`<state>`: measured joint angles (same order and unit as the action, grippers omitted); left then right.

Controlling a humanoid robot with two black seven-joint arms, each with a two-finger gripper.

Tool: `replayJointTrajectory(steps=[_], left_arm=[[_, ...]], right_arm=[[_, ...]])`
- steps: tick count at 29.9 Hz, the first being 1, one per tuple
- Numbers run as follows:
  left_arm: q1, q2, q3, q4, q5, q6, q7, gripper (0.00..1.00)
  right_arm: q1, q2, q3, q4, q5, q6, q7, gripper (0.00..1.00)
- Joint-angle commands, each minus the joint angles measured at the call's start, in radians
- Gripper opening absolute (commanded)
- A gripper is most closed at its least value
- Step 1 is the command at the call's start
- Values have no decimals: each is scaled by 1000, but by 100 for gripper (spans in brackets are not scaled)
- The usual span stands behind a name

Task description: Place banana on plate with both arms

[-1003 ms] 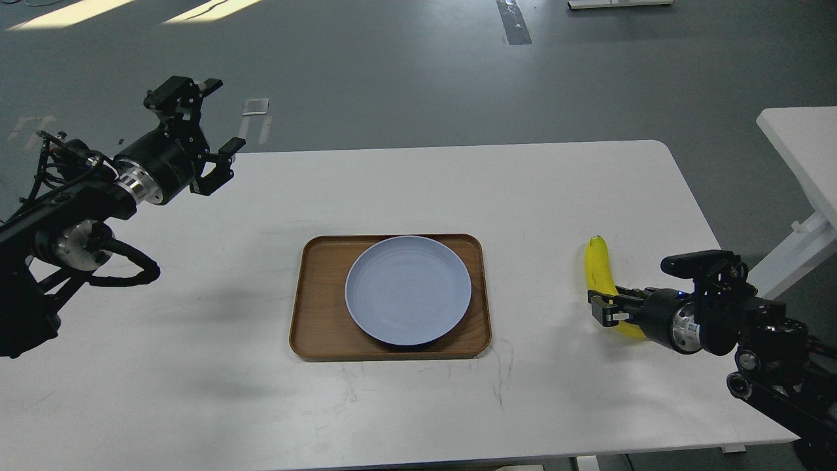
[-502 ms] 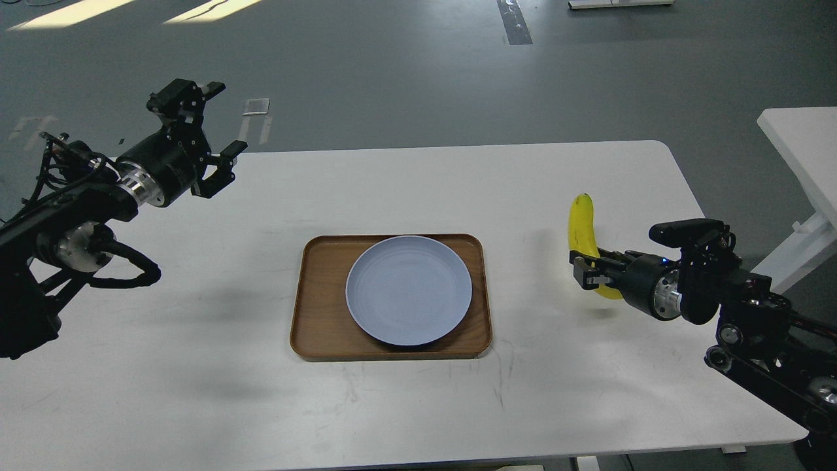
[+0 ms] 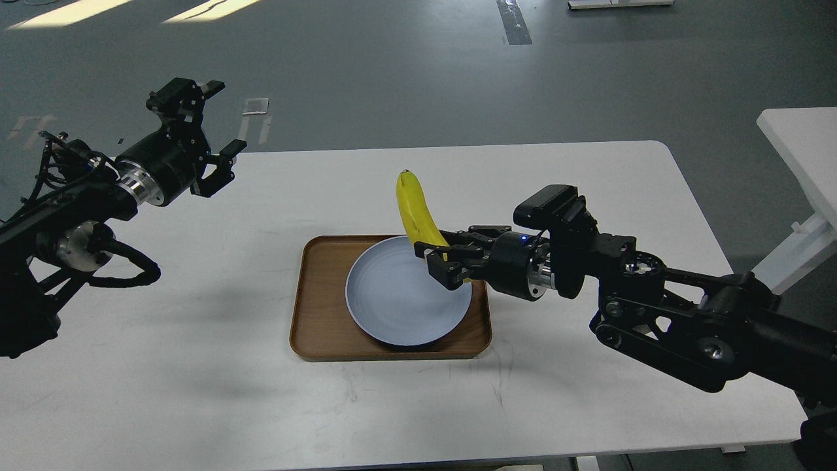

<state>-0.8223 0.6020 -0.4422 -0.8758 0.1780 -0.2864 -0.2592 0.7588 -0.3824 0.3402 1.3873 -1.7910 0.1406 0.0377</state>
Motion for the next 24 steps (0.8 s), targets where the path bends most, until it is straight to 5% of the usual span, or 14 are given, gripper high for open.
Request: replayJointTrajectory(steps=[1,13,15,17,18,19,24], left_arm=[[2,7,0,0,0,0,0,98],[2,13,0,-2,0,0,-2,98],[2,13,0,-2,0,0,0,98],[2,15,0,-2,0,0,0,98],[2,15,0,-2,0,-2,0,98],[2,15,0,-2,0,-3,0,98],[2,15,0,-2,0,-14,2,98]], right_arm=[[1,19,-70,-31,2,1,-1,0],[-13,69,-61,-102,7,-24,1,0],[-15,80,-61,-106,16,-45,2,12],[-16,97,-61,-116,48,-78,2,42],[-15,114,-63,-126,79,-90,1,83],[-13,123,-64,-131,109,-91,-1,100],[2,120,-61,-133,166,-85,-7,100]])
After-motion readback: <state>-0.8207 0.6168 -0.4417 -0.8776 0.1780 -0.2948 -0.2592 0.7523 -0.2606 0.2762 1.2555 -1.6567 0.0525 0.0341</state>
